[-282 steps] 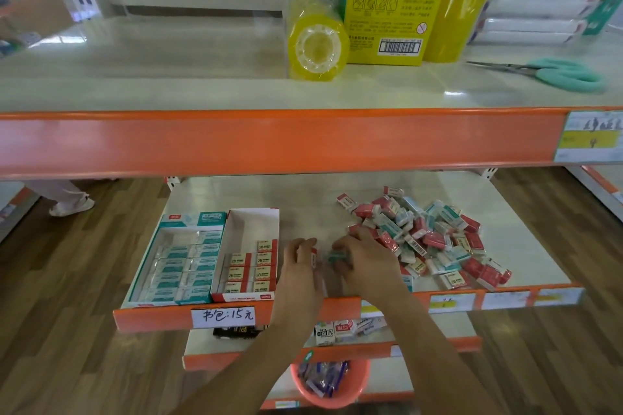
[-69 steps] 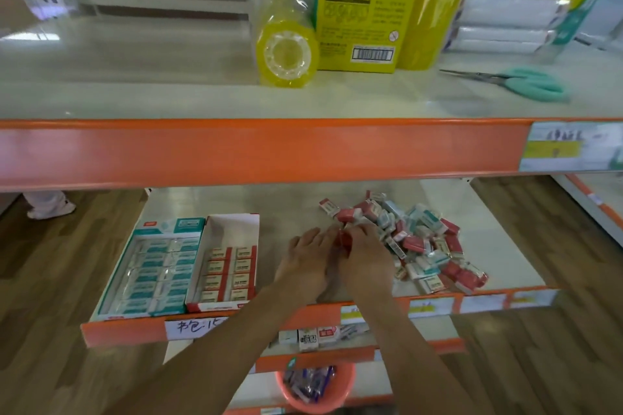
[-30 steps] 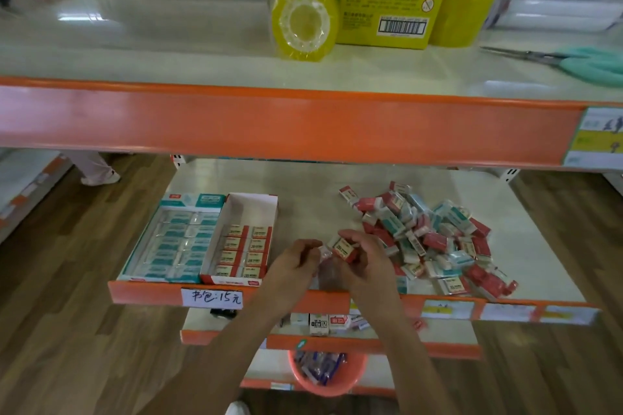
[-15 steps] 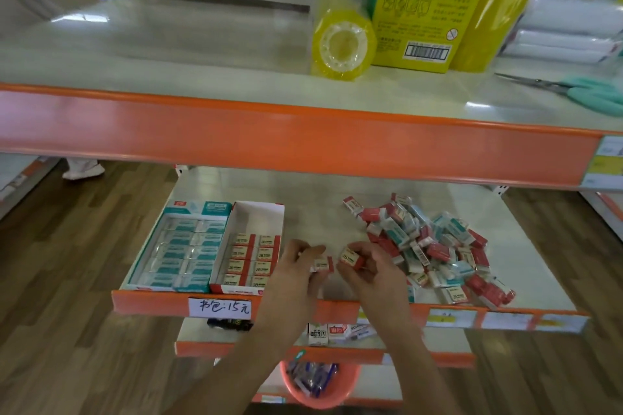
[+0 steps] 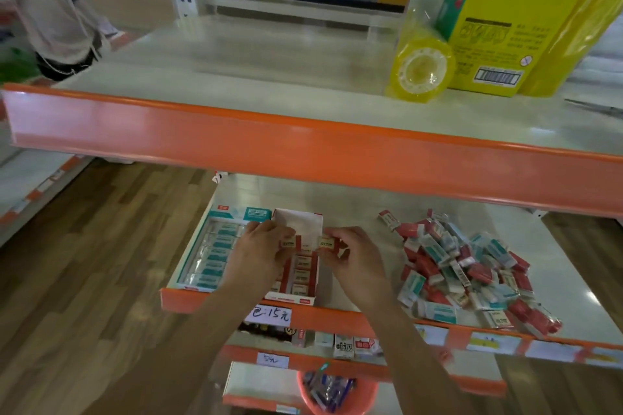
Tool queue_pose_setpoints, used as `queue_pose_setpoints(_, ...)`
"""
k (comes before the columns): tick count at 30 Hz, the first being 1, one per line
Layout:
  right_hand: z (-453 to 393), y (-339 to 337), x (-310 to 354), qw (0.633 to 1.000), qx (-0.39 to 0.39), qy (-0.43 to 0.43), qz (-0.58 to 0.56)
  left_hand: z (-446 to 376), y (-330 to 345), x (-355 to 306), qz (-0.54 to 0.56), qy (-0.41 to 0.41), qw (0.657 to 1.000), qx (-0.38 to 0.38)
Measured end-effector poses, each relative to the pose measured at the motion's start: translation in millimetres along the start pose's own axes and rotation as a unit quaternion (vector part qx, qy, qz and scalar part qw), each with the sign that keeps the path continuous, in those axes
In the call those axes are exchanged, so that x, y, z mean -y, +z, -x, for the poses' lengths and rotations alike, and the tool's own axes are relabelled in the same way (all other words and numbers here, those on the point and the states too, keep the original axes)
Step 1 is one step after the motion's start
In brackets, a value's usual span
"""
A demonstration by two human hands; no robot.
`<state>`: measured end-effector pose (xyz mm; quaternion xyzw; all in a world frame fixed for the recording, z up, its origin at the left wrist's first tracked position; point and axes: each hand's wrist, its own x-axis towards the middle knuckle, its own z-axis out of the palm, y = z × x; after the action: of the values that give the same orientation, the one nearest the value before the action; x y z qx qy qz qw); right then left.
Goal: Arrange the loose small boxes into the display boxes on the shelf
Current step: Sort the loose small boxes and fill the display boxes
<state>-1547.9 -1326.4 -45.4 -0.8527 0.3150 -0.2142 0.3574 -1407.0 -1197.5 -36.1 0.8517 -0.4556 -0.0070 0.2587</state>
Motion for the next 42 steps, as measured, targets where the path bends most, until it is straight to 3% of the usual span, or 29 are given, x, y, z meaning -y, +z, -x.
queue_pose_setpoints(15,-41,25,30,0.984,-0.003,-0.033,0.177,-37,-2,9,-0.082,0.008,0.994,0.068)
queue_pose_setpoints(19,-39,32,31,0.981,0.021,0.01,0.19,-40,1,12,-0.078,-0.021,0.992,0.101)
queue_pose_setpoints(23,-38,33,32,0.983,0.041,-0.009,0.176,-41,3,13,-0.091,-0.028,0.987,0.133)
queue_pose_setpoints(27,-39,30,32,0.97,0.088,0.013,0.227,-38,3,10,-0.147,0.014,0.976,0.162)
queue_pose_setpoints(33,-34,27,31,0.961,0.113,-0.011,0.251,-35,-4,4,-0.21,0.016,0.967,0.143)
queue_pose_setpoints(38,-23,21,21,0.985,0.014,-0.043,0.169,-31,-1,5,-0.14,-0.018,0.985,0.101)
queue_pose_setpoints(42,-18,5,9,0.991,-0.077,-0.015,0.107,-34,4,-9,-0.14,0.036,0.988,0.056)
